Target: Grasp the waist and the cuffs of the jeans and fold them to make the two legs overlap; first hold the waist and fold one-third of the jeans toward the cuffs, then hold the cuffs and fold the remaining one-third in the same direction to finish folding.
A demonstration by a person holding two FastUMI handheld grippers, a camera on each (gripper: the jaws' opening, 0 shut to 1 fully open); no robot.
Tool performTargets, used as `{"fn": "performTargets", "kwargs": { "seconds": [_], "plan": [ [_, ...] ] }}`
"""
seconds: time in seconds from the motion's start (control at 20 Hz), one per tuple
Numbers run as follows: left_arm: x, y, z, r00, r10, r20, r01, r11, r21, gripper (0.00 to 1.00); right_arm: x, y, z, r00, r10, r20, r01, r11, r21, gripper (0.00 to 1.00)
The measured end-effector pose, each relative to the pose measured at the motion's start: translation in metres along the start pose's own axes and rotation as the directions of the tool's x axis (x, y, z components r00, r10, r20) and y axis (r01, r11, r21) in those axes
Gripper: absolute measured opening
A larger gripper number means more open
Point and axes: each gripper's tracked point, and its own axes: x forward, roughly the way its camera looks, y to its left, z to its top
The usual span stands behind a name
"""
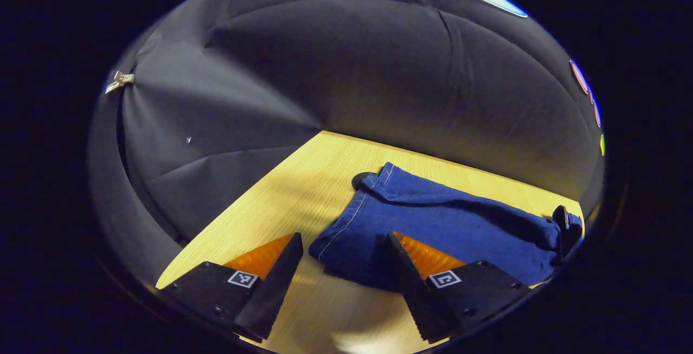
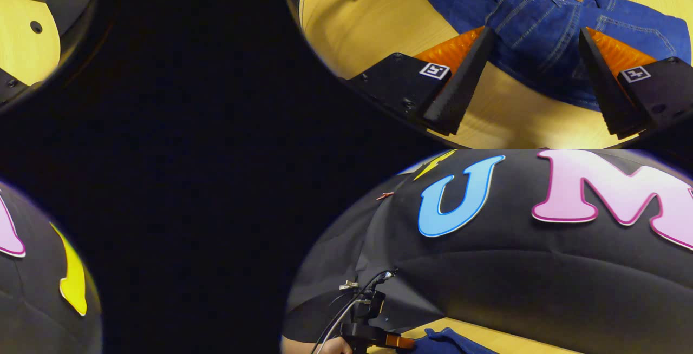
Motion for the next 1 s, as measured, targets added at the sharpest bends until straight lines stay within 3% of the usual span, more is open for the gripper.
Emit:
{"fn": "performTargets", "kwargs": {
  "seconds": [0.15,0.45,0.5,0.6,0.7,0.75,0.85,1.0],
  "plan": [
    [0.002,-0.011,-0.009,0.999,-0.007,-0.053,0.011,0.998,0.061,0.98,-0.009,-0.019,-0.008,1.000,-0.027,-0.015,0.028,0.999,0.030,0.98],
    [-0.001,-0.022,-0.017,0.979,-0.088,-0.183,0.118,0.980,0.160,0.95,-0.011,-0.035,-0.023,0.998,-0.050,-0.049,0.055,0.994,0.093,0.98],
    [-0.005,-0.023,-0.015,0.979,-0.095,-0.179,0.123,0.981,0.151,0.89,-0.011,-0.035,-0.025,0.997,-0.050,-0.051,0.054,0.994,0.094,0.98],
    [-0.006,-0.030,-0.015,0.980,-0.098,-0.171,0.127,0.978,0.167,0.62,-0.011,-0.035,-0.028,0.997,-0.049,-0.056,0.054,0.995,0.089,0.98],
    [-0.008,-0.036,-0.018,0.982,-0.094,-0.166,0.121,0.980,0.157,0.41,-0.011,-0.035,-0.029,0.997,-0.046,-0.058,0.050,0.995,0.085,0.98],
    [-0.008,-0.037,-0.020,0.982,-0.093,-0.165,0.120,0.980,0.159,0.40,-0.012,-0.035,-0.030,0.997,-0.044,-0.060,0.049,0.995,0.083,0.98],
    [-0.008,-0.043,-0.022,0.982,-0.098,-0.161,0.124,0.979,0.160,0.28,-0.013,-0.037,-0.031,0.997,-0.047,-0.060,0.052,0.995,0.082,0.98],
    [-0.011,-0.051,-0.022,0.977,-0.140,-0.159,0.156,0.983,0.094,0.23,-0.017,-0.044,-0.034,0.996,-0.056,-0.069,0.062,0.993,0.095,0.98]
  ]
}}
